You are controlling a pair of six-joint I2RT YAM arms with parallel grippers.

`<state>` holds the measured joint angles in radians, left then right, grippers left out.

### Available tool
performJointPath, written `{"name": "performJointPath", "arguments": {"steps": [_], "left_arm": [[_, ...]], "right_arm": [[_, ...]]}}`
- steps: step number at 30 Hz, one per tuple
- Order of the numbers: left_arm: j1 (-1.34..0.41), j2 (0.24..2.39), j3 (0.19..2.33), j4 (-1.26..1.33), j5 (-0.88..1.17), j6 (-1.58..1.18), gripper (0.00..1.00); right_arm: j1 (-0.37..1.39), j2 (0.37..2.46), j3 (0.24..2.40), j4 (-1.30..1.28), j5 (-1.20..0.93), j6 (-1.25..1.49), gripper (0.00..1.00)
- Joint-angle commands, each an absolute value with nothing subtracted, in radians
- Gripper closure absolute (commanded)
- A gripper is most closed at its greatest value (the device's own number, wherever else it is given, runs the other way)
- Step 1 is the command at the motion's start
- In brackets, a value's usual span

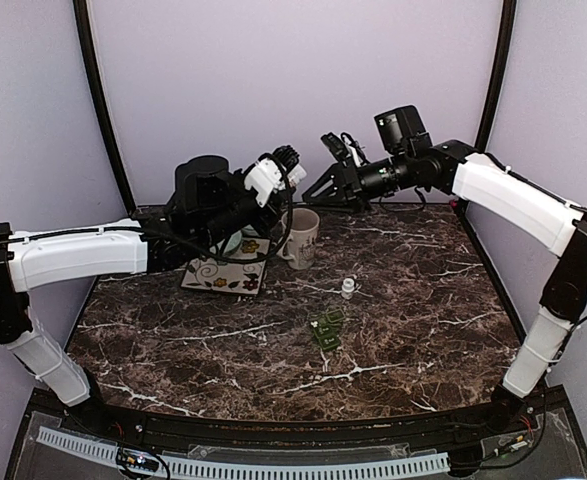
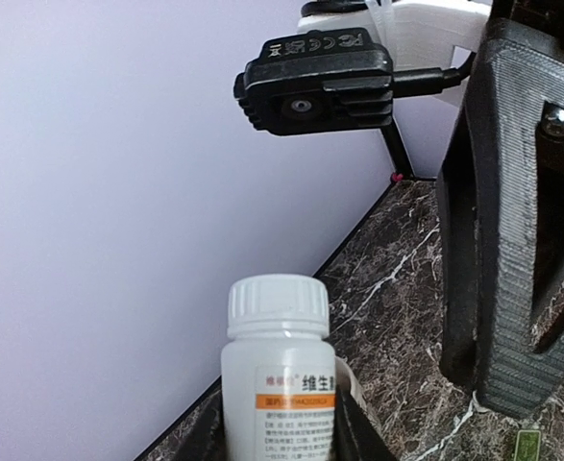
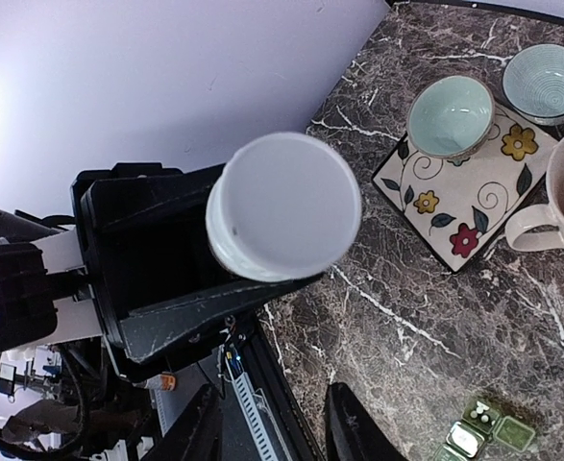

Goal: Sort the pills into containers
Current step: Screw the lid of the pill bottle onto the pill bottle.

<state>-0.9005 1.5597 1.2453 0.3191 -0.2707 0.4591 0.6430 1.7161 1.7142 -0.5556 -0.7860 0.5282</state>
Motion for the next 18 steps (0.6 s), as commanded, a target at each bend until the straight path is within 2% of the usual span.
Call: {"name": "performJointPath", "arguments": {"steps": [1,8,18], "left_arm": [[-0.900,1.544,1.267,0.319,-0.235,0.444,1.00],[-0.877,1.521,1.262,0.250,-0.109,0.410,1.00],[-0.847,1.509,1.282,0.170,0.052,0.366,1.00]], "right_arm": [[0.630,1.680,1.716,-0.531,-0.803,0.527,0.62],[0.618,1.691,1.730,-0.499,-0.820,0.547,0.54],[0.616,1.726,1.759,-0.501,-0.831,0.548,0.52]]}}
